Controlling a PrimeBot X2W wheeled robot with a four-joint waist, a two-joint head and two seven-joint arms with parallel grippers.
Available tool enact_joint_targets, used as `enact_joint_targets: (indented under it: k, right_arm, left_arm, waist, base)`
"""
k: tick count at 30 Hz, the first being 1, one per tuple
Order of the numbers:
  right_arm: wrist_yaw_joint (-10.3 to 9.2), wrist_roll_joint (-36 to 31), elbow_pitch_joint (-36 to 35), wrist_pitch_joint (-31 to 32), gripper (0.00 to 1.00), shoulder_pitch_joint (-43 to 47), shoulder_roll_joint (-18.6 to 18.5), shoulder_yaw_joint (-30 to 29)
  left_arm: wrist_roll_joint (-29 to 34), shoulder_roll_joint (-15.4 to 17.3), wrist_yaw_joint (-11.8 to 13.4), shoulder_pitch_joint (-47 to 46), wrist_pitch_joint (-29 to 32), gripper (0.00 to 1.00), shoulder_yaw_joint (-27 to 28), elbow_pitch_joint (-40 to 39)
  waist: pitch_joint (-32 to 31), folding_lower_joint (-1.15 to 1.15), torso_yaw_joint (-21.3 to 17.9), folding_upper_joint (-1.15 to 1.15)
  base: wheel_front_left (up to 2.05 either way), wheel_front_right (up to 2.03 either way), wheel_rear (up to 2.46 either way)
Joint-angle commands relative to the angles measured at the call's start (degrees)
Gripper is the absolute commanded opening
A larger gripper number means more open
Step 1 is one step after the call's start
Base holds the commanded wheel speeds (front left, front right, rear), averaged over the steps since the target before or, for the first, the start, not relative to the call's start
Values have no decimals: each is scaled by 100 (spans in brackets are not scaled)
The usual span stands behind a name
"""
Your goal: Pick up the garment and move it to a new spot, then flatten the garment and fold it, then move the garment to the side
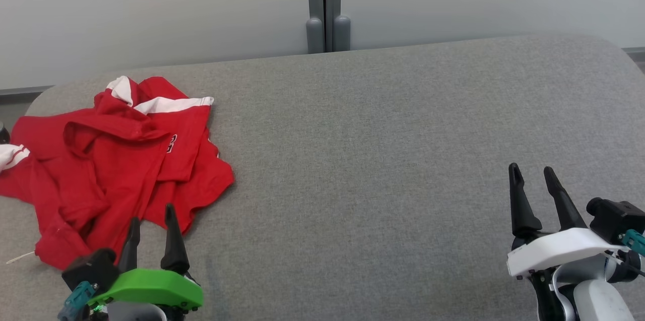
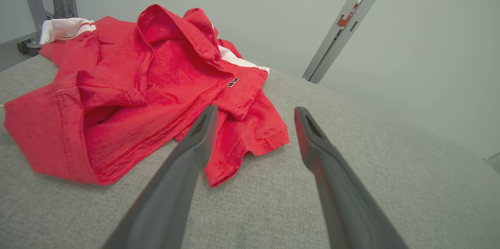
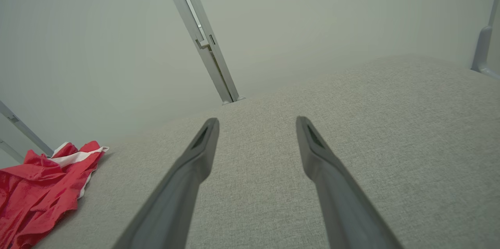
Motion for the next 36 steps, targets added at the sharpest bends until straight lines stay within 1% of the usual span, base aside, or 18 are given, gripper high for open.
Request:
enact_joint_targets:
  k: [1,18,30,36]
  right_arm:
    - [1,-174,-24,-68,100,8,-36,-1]
    - [1,-1119,68,-327,100,50,-56,-9]
    - [1,-1645,55,-490,100,73,-81,15]
    - [1,-1745,160,-567,100,104,-73,20]
  left_arm:
    - [189,55,38,26,-69,100,-30,-26]
    - [1088,103,139,90,-326,100,-179,21]
    - [1472,120,40,137,-488,100,-247,191]
    - [1563,116,48,141,-564,100,-263,312]
  waist:
    - [-2,0,4,0]
    - [8,0,42,0]
    - [6,0,64,0]
    - [1,0,90,0]
  base:
    - [0,0,0]
    - [0,0,0]
    - [0,0,0]
    - [0,0,0]
